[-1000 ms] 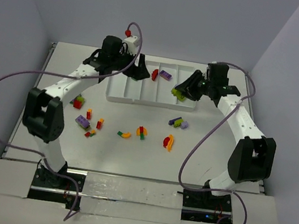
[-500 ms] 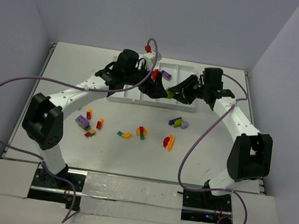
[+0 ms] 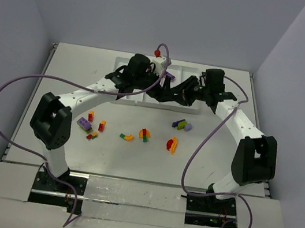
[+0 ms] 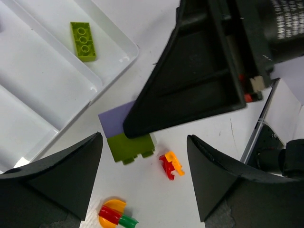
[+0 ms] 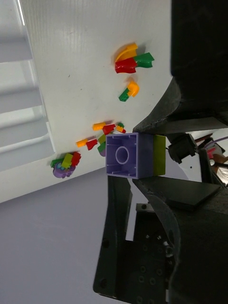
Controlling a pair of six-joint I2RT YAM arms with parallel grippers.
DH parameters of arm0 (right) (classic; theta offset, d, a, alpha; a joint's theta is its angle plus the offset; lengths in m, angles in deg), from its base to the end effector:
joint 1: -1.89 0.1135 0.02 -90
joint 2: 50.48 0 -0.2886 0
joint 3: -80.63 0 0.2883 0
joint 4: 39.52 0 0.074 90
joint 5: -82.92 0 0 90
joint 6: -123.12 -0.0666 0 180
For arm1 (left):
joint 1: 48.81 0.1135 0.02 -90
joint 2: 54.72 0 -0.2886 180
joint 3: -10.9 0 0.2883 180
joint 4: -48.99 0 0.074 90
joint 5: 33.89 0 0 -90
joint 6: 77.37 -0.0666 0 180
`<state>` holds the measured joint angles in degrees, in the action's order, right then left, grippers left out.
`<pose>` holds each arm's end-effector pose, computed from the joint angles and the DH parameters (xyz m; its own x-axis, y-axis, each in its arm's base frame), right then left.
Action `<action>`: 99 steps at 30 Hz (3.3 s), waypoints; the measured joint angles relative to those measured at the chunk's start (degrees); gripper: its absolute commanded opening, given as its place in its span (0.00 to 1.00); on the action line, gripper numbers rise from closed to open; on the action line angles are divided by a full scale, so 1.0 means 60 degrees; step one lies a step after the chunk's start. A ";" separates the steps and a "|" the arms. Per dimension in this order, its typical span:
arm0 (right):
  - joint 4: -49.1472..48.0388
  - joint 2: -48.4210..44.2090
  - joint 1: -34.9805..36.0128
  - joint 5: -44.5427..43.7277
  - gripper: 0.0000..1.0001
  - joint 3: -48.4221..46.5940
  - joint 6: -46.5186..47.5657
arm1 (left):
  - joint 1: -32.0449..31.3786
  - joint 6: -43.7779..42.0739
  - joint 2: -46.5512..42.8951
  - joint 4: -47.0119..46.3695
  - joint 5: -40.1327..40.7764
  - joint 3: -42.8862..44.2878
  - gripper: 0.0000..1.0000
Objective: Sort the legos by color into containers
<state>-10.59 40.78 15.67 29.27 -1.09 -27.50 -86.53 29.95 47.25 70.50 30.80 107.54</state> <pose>0.3894 0.1361 0.2748 -0.8563 0.5126 -0.0628 0.2113 0.4587 0.8631 0.3675 -0.3203 0.3084 -0.5954 0.1203 -0.7943 0.7097 0.5421 -0.4499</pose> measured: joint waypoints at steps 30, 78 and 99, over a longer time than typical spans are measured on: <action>0.0985 -0.0149 0.0274 -0.0956 0.00 -0.0526 0.1307 | 0.0010 0.0030 -0.0149 -0.0503 0.0161 -0.1006 0.00; 0.3085 0.3169 0.0501 -0.4865 1.00 -0.4639 0.6465 | 0.1011 -0.0854 0.0700 -0.0850 0.1359 -0.0170 0.00; 0.3157 -0.0492 -0.3359 -0.4057 1.00 -0.1740 0.8544 | -0.0552 -0.1537 0.7088 -0.3674 0.2500 0.5091 0.22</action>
<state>8.35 37.83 -4.48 4.93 -11.53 23.76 -89.84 20.73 89.78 48.46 45.80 138.08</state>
